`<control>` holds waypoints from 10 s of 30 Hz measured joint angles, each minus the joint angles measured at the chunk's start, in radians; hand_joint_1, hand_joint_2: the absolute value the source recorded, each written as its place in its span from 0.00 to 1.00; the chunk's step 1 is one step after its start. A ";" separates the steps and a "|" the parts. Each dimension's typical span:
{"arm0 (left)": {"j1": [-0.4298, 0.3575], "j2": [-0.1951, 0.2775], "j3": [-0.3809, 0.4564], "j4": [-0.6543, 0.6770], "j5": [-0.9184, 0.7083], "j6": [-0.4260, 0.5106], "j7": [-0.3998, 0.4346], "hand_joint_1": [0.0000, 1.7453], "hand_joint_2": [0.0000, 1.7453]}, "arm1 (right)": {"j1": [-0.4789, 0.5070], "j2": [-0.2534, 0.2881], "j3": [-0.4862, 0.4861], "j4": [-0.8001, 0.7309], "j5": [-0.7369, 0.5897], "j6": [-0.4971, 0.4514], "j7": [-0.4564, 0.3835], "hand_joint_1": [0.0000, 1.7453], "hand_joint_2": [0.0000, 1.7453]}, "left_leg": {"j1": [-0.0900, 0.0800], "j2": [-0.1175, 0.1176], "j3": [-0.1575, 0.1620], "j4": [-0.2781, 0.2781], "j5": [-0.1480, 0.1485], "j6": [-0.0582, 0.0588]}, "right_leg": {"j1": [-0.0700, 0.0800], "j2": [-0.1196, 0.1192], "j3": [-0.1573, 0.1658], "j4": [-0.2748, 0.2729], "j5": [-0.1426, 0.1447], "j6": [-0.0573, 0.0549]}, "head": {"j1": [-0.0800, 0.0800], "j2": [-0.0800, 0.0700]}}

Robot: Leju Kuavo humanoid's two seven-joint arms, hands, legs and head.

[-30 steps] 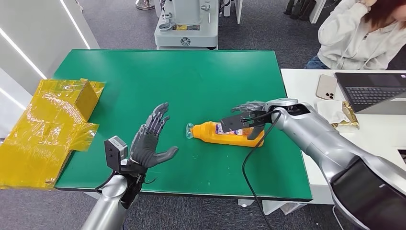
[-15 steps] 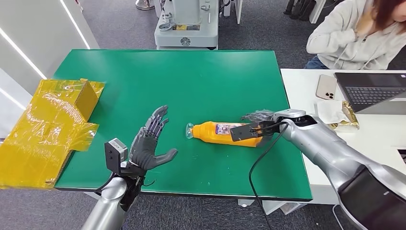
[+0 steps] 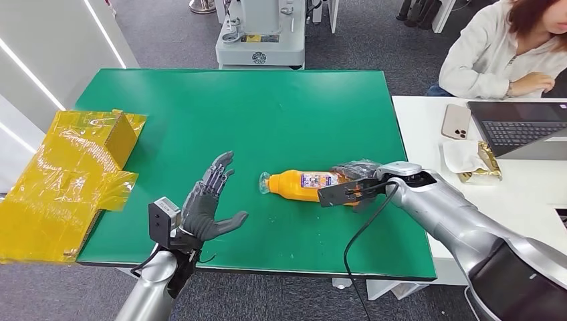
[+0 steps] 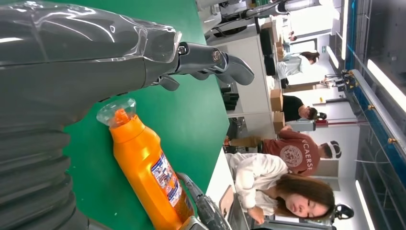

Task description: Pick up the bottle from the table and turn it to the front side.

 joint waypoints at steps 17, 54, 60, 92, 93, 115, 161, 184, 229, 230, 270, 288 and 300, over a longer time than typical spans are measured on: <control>0.006 0.008 0.000 -0.001 -0.073 0.000 -0.008 0.00 1.00 | 0.075 -0.004 -0.027 -0.002 0.002 -0.162 -0.014 0.00 1.00 | 0.000 0.000 0.000 0.000 0.000 0.000 | 0.000 0.000 0.000 0.000 0.000 0.000 | 0.000 0.000; 0.028 0.013 0.005 -0.002 -0.105 -0.005 -0.010 0.00 1.00 | 0.298 -0.061 -0.239 -0.136 0.090 -0.357 -0.052 1.00 1.00 | 0.000 0.000 0.006 0.000 0.000 0.000 | 0.000 0.000 0.006 -0.001 0.000 0.000 | 0.000 0.000; 0.032 0.013 0.008 -0.002 -0.105 -0.005 -0.010 0.00 1.00 | 0.321 -0.070 -0.266 -0.161 0.090 -0.359 -0.053 1.00 1.00 | 0.000 0.000 0.006 0.000 0.000 0.000 | 0.000 0.000 0.007 -0.001 0.000 0.000 | 0.000 0.000; -0.018 -0.021 0.015 -0.059 -0.054 0.187 -0.043 0.00 1.00 | 1.021 0.145 -0.759 -0.746 -0.292 -0.592 -0.227 1.00 1.00 | 0.000 -0.001 0.004 -0.001 -0.002 0.001 | 0.000 -0.002 0.006 -0.001 -0.003 0.001 | 0.000 0.000; -0.023 -0.019 0.015 -0.056 -0.041 0.164 -0.033 0.00 1.00 | 1.023 0.151 -0.769 -0.751 -0.297 -0.594 -0.235 1.00 1.00 | 0.000 -0.001 0.004 -0.001 -0.002 0.001 | 0.000 -0.002 0.006 -0.001 -0.003 0.001 | 0.000 0.000; -0.226 0.024 -0.018 0.043 0.065 -0.081 0.106 0.00 1.00 | 0.880 0.191 -0.890 -0.831 -0.301 -0.580 -0.287 1.00 1.00 | 0.000 -0.001 0.005 -0.001 -0.001 0.000 | 0.000 -0.002 0.006 -0.001 -0.002 0.001 | 0.000 0.000; -0.590 -0.021 -0.116 0.368 0.402 -0.227 0.305 0.00 1.00 | 0.507 0.316 -0.779 -0.394 -0.211 -0.641 -0.282 1.00 1.00 | 0.000 -0.001 0.004 0.000 -0.001 -0.001 | 0.000 -0.001 0.005 0.000 -0.002 0.000 | 0.000 0.000; -0.631 -0.078 -0.143 0.408 0.426 -0.168 0.312 0.00 1.00 | 0.453 0.394 -0.776 -0.275 -0.166 -0.655 -0.282 1.00 1.00 | 0.000 -0.001 0.004 0.000 -0.001 -0.001 | 0.000 -0.001 0.005 0.000 -0.002 0.000 | 0.000 0.000; -0.596 -0.138 -0.161 0.441 0.459 -0.138 0.287 1.00 1.00 | 0.474 0.396 -0.802 -0.241 -0.210 -0.663 -0.368 0.00 1.00 | 0.000 -0.001 0.004 0.000 -0.001 -0.001 | 0.000 -0.001 0.005 0.000 -0.002 0.000 | 0.000 0.000; -0.595 -0.138 -0.161 0.441 0.457 -0.137 0.285 1.00 1.00 | 0.478 0.396 -0.804 -0.249 -0.215 -0.658 -0.372 0.00 1.00 | 0.000 -0.001 0.004 0.000 -0.001 -0.001 | 0.000 -0.001 0.005 0.000 -0.002 0.000 | 0.000 0.000; -0.586 -0.056 -0.138 0.443 0.072 0.141 0.083 1.00 1.00 | 0.770 0.315 -0.745 -0.922 -0.249 -0.631 -0.358 0.00 1.00 | 0.000 -0.001 0.004 -0.001 -0.001 -0.001 | 0.000 -0.001 0.005 0.000 -0.002 0.000 | 0.000 0.000; -0.716 0.040 -0.139 0.430 -0.459 0.406 0.062 1.00 1.00 | 0.851 0.284 -0.725 -1.066 -0.233 -0.599 -0.354 0.00 1.00 | 0.000 -0.001 0.004 -0.001 -0.001 -0.001 | 0.000 -0.001 0.005 0.000 -0.002 0.000 | 0.000 0.000; -0.747 0.101 -0.167 0.487 -0.821 0.667 0.155 1.00 1.00 | 0.853 0.268 -0.726 -1.065 -0.266 -0.599 -0.362 0.00 1.00 | 0.000 -0.001 0.004 -0.001 -0.001 -0.001 | 0.000 -0.001 0.005 0.000 -0.002 0.000 | 0.000 0.000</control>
